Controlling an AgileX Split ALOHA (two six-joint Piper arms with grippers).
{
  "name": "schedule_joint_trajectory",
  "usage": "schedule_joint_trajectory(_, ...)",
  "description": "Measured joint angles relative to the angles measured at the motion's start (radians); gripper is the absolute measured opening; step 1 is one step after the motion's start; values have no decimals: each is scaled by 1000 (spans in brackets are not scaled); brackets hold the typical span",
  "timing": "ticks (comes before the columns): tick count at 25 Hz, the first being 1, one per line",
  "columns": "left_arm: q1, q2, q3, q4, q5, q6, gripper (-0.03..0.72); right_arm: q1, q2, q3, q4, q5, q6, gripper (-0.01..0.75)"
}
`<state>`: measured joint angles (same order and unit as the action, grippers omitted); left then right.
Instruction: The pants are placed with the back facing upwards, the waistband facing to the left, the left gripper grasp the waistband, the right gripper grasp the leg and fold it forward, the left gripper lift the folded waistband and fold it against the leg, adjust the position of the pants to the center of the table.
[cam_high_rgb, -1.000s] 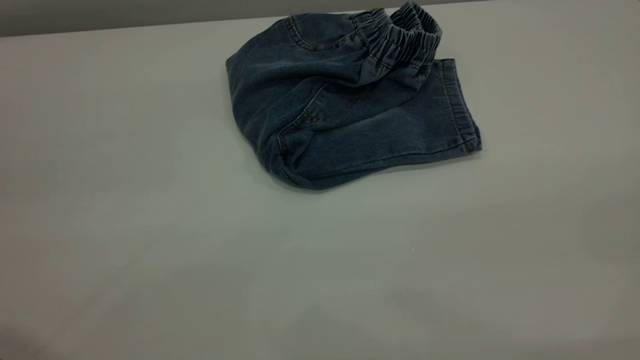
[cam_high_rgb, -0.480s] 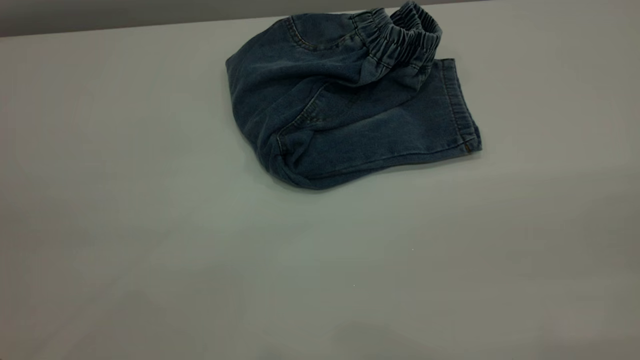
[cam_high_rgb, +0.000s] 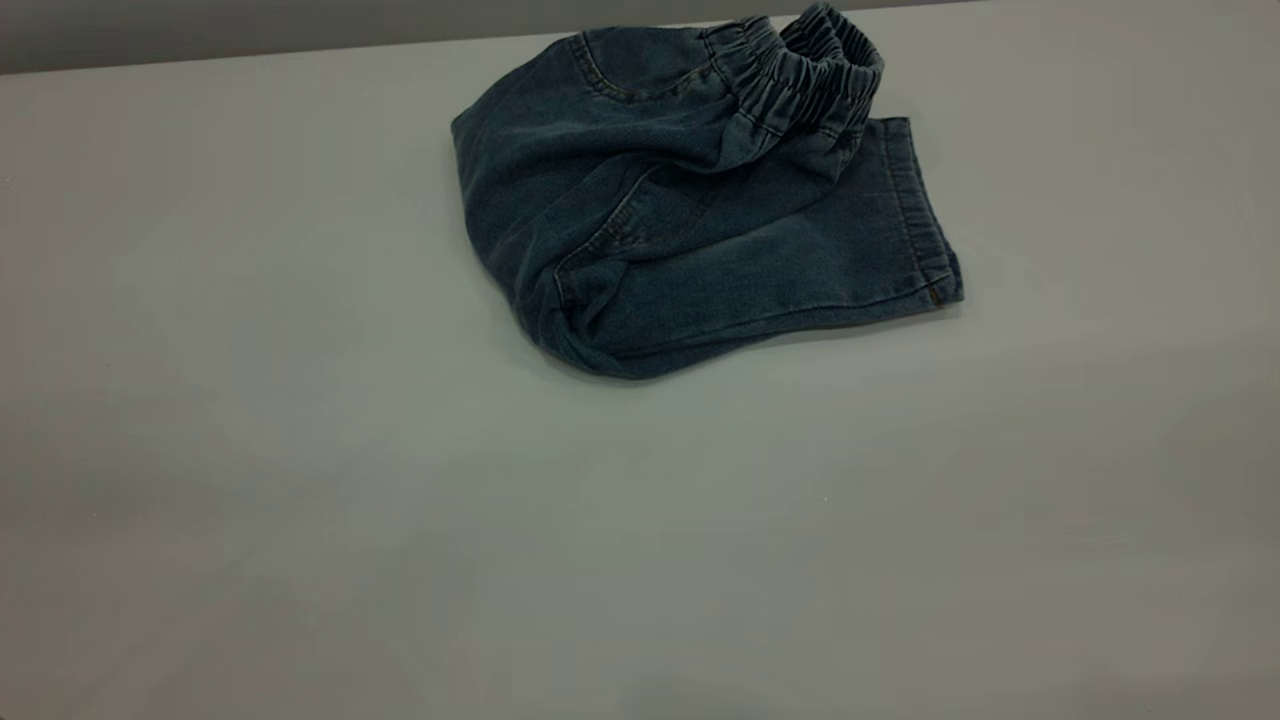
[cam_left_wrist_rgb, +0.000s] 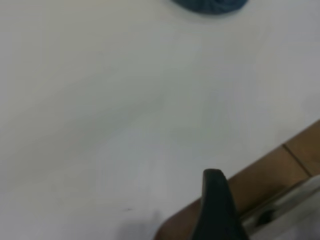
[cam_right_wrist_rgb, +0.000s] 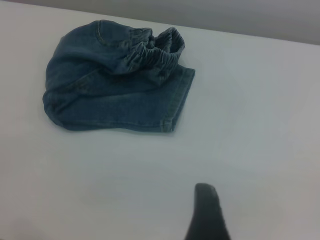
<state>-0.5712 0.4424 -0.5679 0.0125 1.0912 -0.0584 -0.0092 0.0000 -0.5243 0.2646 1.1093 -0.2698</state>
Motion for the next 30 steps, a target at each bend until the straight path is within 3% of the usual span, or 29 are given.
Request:
schedule_joint_trajectory(4,0,-46,59,-12,-19,19,435,0,0,0,1,0,1,425)
schedule_joint_trajectory(24,5,-223,63,-12,-12,24,435,0,0,0,4,0,4,425)
schedule_joint_trajectory(30,136,-320,63,-12,-10,24,435,0,0,0,6,0,4,425)
